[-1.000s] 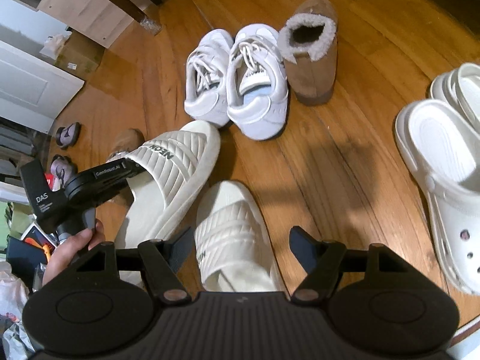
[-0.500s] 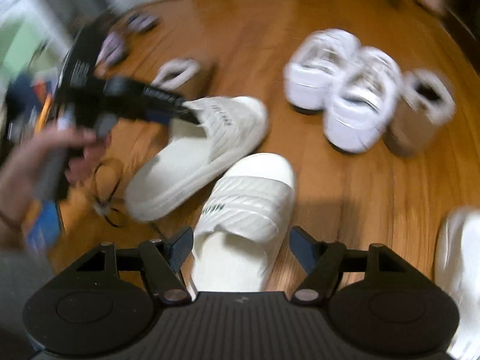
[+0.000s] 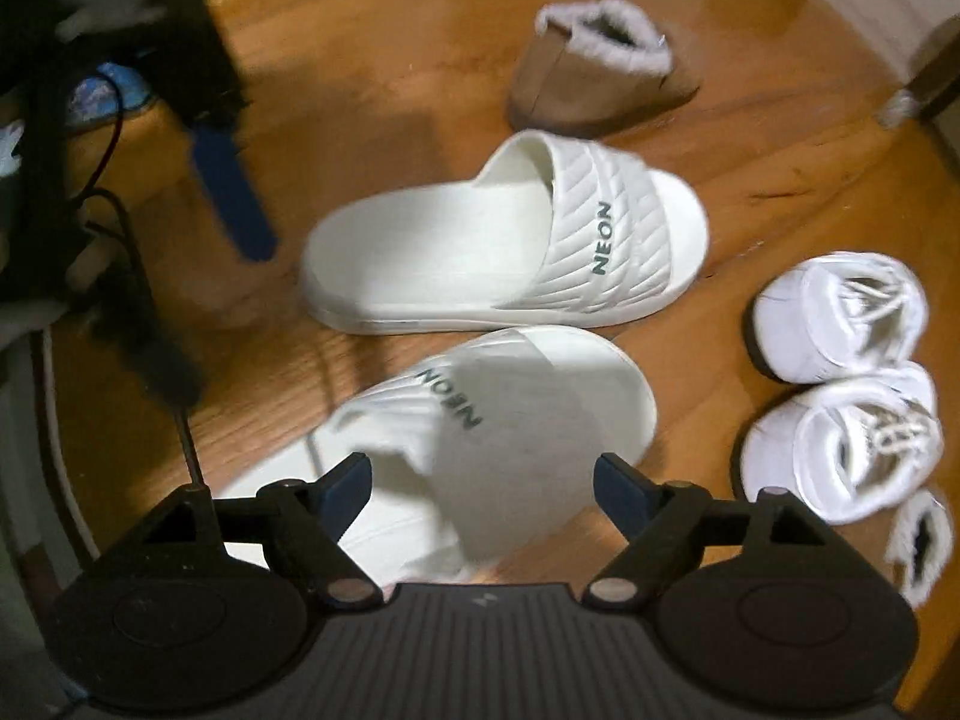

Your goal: Organize scattered shoes

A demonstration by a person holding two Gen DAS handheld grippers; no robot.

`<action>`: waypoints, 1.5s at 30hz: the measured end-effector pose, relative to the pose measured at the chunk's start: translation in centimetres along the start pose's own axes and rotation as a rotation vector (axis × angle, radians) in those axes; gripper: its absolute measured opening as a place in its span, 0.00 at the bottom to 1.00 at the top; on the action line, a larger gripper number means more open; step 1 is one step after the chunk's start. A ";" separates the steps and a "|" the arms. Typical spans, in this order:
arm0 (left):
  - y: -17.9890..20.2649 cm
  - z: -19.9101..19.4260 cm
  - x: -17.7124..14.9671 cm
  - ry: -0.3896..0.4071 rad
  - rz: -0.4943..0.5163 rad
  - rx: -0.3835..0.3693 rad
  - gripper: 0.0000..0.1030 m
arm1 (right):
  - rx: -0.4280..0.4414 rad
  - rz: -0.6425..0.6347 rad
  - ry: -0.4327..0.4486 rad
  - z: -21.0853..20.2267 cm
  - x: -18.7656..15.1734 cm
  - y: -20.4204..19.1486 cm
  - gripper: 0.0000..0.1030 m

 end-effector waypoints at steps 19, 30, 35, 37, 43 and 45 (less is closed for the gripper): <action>3.8 -0.4 0.1 0.109 0.194 0.171 0.67 | -0.102 0.564 -0.131 0.4 -7.6 2.2 0.69; 8.3 0.7 1.9 0.138 0.306 0.149 0.67 | 0.164 1.688 -0.085 -2.6 -21.5 3.1 0.70; 9.5 1.8 3.4 0.150 0.324 0.133 0.67 | 0.273 2.088 -0.056 -2.5 -26.8 1.5 0.70; 9.6 2.6 4.1 0.151 0.329 0.140 0.67 | 0.284 2.201 -0.031 -2.4 -28.2 1.2 0.70; 8.9 6.8 6.3 0.124 0.326 0.173 0.68 | 0.262 2.394 -0.006 -2.1 -29.5 1.0 0.79; 8.5 7.7 6.6 0.110 0.304 0.169 0.67 | 0.279 2.403 0.040 -2.1 -29.4 1.4 0.84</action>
Point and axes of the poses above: each gripper's, at about its wrist camera, not at the fingertips, and z roughly the way its jaws point, y to its right, x to its top, the point moved 6 cm from there along z, roughly the way its jaws point, and after that the axes turned 4 degrees about z, right-handed, at the moved point
